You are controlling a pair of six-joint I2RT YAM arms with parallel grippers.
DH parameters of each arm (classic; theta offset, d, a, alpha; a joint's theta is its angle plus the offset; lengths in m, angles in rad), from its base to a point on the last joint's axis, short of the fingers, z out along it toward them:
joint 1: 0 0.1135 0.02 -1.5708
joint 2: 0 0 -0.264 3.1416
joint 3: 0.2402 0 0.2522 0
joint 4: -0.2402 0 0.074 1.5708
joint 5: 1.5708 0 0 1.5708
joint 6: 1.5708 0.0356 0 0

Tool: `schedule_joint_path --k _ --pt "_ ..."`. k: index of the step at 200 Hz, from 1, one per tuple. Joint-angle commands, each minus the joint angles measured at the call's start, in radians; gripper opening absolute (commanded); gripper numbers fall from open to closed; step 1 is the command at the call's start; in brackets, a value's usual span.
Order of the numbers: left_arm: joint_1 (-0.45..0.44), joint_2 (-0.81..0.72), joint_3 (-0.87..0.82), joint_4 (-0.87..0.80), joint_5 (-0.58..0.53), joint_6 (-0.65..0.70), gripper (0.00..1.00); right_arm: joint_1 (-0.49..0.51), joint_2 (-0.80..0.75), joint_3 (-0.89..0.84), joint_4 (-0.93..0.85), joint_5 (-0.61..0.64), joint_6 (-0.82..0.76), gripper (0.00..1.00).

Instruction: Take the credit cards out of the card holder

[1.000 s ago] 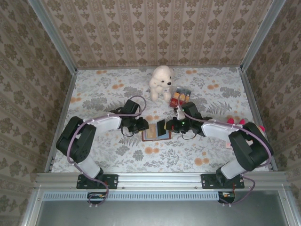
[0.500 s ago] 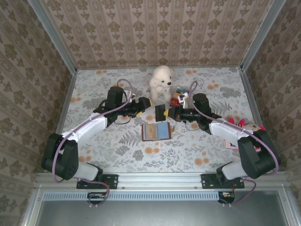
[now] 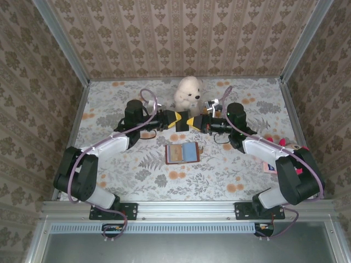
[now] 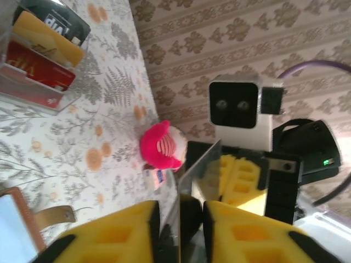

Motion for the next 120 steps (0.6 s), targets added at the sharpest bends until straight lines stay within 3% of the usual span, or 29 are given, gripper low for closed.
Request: schedule_joint_path --k 1,12,28,72,103,120 --pt "0.009 0.015 -0.02 0.161 0.039 -0.071 0.14 -0.001 0.019 0.022 0.096 -0.037 0.054 0.0" --pt "0.008 0.012 -0.02 0.16 0.031 -0.068 0.08 0.001 0.024 0.024 0.102 -0.036 0.061 0.0" --pt "0.008 0.0 -0.024 0.148 0.02 -0.064 0.04 0.004 0.033 0.027 0.101 -0.028 0.068 0.09" --pt "0.005 -0.019 -0.023 0.11 -0.005 -0.052 0.02 0.018 0.062 0.034 0.2 -0.006 0.137 0.19" --pt "0.003 -0.021 -0.024 0.106 -0.003 -0.048 0.02 0.035 0.083 0.059 0.204 0.0 0.141 0.17" --pt "0.002 -0.023 -0.024 0.093 -0.001 -0.045 0.03 0.035 0.088 0.063 0.203 0.003 0.137 0.11"
